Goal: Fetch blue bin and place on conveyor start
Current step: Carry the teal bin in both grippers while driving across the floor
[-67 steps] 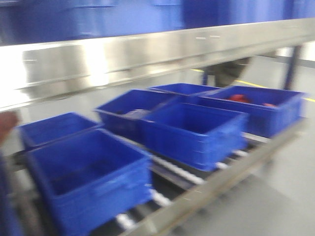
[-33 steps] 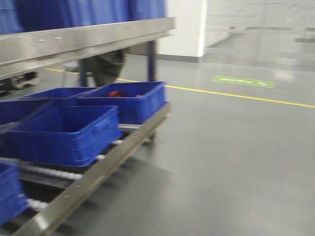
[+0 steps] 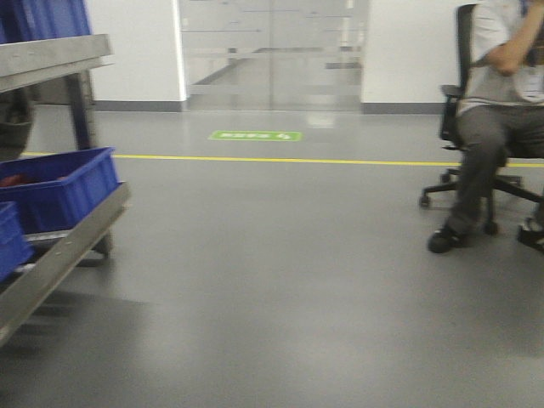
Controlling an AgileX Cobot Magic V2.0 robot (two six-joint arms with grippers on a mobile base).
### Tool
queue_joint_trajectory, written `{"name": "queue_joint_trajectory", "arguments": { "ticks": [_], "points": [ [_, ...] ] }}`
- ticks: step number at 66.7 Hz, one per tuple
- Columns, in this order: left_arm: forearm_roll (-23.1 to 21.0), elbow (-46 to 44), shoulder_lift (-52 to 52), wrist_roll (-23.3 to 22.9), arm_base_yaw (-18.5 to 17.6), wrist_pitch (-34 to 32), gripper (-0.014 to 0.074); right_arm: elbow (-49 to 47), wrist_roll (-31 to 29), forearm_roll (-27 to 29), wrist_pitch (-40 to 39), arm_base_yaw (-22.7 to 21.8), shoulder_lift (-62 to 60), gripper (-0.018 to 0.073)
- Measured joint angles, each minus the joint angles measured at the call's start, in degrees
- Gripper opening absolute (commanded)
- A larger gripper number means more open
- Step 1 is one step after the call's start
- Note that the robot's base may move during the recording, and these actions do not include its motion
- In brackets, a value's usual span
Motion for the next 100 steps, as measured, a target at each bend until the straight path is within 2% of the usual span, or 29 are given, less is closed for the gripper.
{"name": "queue_joint_trajectory", "arguments": {
  "ticks": [100],
  "points": [
    [0.00,0.00,-0.10,0.00,0.00,-0.04,-0.0111,0.00,0.00,0.11,0.11,0.00,0.00,-0.0153]
  ]
}}
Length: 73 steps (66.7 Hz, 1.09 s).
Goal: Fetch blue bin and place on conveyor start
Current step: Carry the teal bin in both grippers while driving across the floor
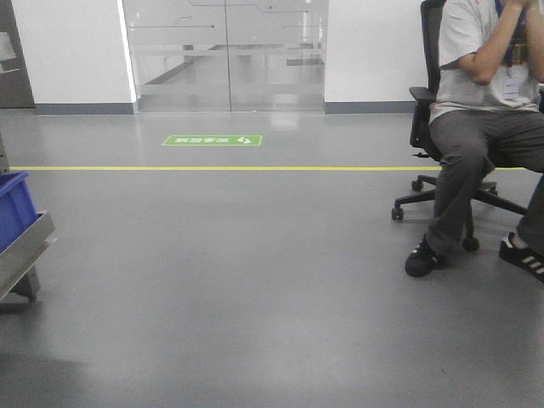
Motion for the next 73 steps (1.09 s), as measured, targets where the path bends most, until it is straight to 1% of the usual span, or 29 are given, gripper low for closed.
{"name": "queue_joint_trajectory", "arguments": {
  "ticks": [73],
  "points": [
    [0.22,0.00,0.00,0.00,0.00,0.00,-0.0111,0.00,0.00,0.23,0.00,0.00,0.00,-0.0153]
  ]
}}
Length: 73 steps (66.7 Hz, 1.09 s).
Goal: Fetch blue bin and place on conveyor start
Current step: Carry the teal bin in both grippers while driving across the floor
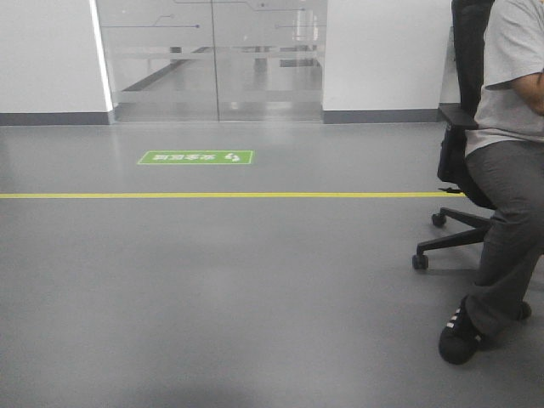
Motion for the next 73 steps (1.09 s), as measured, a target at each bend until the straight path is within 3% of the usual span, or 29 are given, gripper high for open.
{"name": "queue_joint_trajectory", "arguments": {
  "ticks": [73],
  "points": [
    [0.69,0.00,0.00,0.00,0.00,-0.10,-0.0111,0.00,0.00,0.36,-0.10,0.00,0.00,-0.0153]
  ]
}}
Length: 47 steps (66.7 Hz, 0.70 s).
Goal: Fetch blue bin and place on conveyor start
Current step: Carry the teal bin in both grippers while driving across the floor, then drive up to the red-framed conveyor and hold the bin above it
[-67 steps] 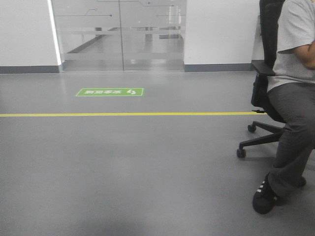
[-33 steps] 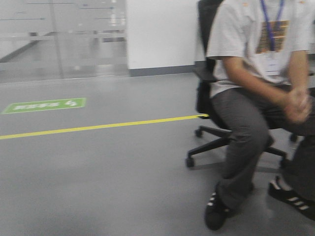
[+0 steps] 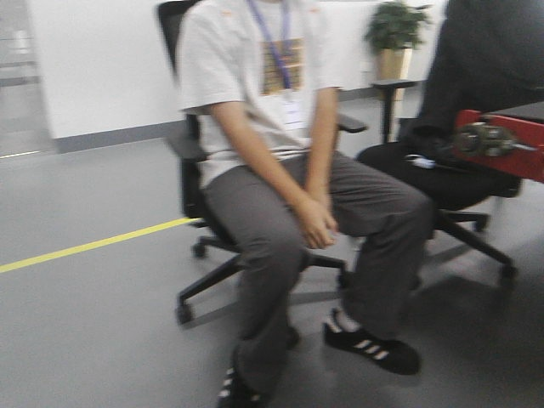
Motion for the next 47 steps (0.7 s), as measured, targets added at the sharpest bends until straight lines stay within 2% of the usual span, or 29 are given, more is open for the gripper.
{"name": "queue_joint_trajectory", "arguments": {
  "ticks": [47],
  "points": [
    [0.34,0.00,0.00,0.00,0.00,0.00,-0.0111,0.00,0.00,0.10,0.00,0.00,0.00,-0.0153]
  ]
}}
